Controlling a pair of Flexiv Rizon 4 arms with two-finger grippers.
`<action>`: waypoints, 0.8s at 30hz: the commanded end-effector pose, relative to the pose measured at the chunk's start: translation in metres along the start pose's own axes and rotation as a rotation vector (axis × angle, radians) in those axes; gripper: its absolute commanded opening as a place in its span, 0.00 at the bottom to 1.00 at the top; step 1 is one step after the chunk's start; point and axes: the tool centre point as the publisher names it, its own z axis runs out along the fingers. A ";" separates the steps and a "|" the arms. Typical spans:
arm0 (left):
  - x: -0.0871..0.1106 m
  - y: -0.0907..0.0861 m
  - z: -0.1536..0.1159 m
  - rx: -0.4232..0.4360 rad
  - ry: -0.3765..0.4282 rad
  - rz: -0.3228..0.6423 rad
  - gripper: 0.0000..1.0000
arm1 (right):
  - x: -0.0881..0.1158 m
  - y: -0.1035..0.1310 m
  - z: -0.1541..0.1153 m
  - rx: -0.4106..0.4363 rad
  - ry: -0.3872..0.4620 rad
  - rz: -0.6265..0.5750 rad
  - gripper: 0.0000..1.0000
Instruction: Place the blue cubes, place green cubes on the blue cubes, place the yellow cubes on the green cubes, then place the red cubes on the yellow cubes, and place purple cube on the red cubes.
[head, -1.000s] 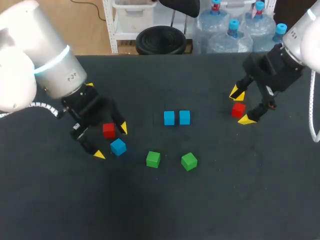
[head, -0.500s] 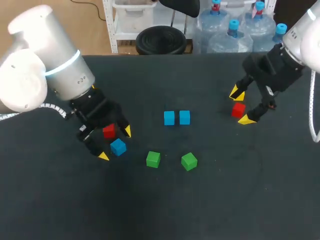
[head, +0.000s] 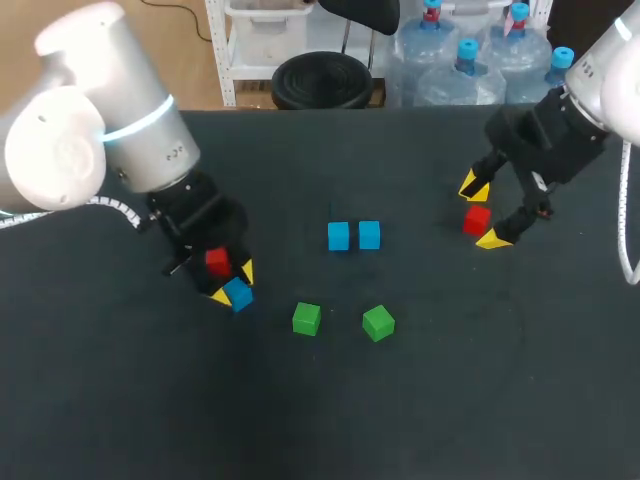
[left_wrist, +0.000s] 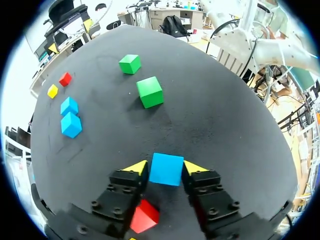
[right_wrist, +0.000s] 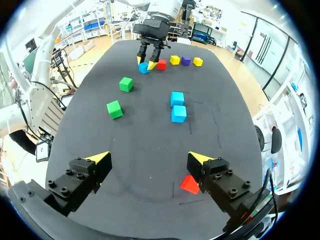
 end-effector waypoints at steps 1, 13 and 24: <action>-0.001 0.002 0.001 0.011 0.006 -0.002 0.20 | 0.000 -0.001 0.001 -0.001 -0.002 -0.001 1.00; -0.021 0.010 -0.018 0.002 0.016 -0.100 0.00 | 0.000 -0.001 0.001 -0.001 -0.002 -0.001 1.00; -0.040 0.051 -0.035 -0.104 0.025 -0.356 0.00 | 0.000 -0.001 0.001 -0.001 -0.002 -0.001 1.00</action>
